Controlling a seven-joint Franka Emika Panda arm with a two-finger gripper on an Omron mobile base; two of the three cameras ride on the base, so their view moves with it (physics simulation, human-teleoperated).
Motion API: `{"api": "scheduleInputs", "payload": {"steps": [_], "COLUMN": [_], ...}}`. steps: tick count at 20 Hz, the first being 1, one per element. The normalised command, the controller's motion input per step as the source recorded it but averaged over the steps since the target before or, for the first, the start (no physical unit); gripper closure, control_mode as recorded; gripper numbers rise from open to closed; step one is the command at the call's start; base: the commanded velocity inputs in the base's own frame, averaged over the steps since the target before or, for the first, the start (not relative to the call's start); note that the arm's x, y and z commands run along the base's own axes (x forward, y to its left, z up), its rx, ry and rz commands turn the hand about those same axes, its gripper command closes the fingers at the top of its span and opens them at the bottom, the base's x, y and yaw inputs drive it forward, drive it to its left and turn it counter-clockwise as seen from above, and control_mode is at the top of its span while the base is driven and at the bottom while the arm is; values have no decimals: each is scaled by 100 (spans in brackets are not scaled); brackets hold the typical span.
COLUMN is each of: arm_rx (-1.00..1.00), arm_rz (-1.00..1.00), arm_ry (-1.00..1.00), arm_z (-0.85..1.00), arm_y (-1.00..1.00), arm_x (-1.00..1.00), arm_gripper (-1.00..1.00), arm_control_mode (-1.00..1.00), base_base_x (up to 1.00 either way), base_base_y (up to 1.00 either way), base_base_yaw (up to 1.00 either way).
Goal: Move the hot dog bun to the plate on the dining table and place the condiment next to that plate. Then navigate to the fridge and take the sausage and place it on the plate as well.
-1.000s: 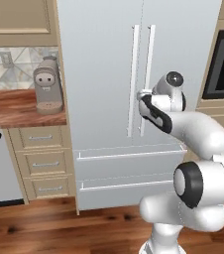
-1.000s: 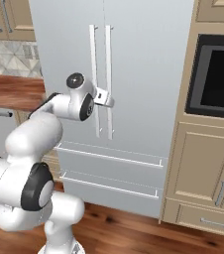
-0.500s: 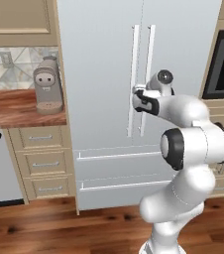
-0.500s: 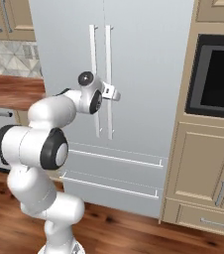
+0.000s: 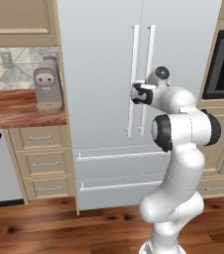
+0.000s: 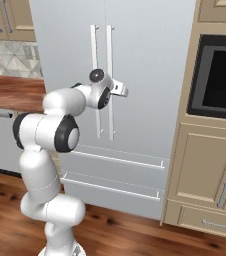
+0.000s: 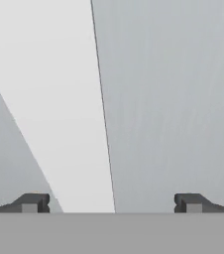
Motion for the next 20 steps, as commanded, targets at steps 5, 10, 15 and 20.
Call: {"api": "scheduleInputs", "payload": {"steps": [5,10,15,20], "arm_rx": [0,-1,0,0], "arm_rz": [-2,-6,-12,-11], "arm_ry": [0,0,-2,-1], "arm_z": [-21,-28,-14,-1], "arm_y": [-4,0,-10,-49], "arm_x": [54,34,-15,-72], "arm_gripper": [-100,100,100,100], "arm_control_mode": [-100,-100,-100,-100], "base_base_x": [0,0,0,0], "base_base_y": [0,0,0,0], "base_base_yaw": [0,0,0,0]}}
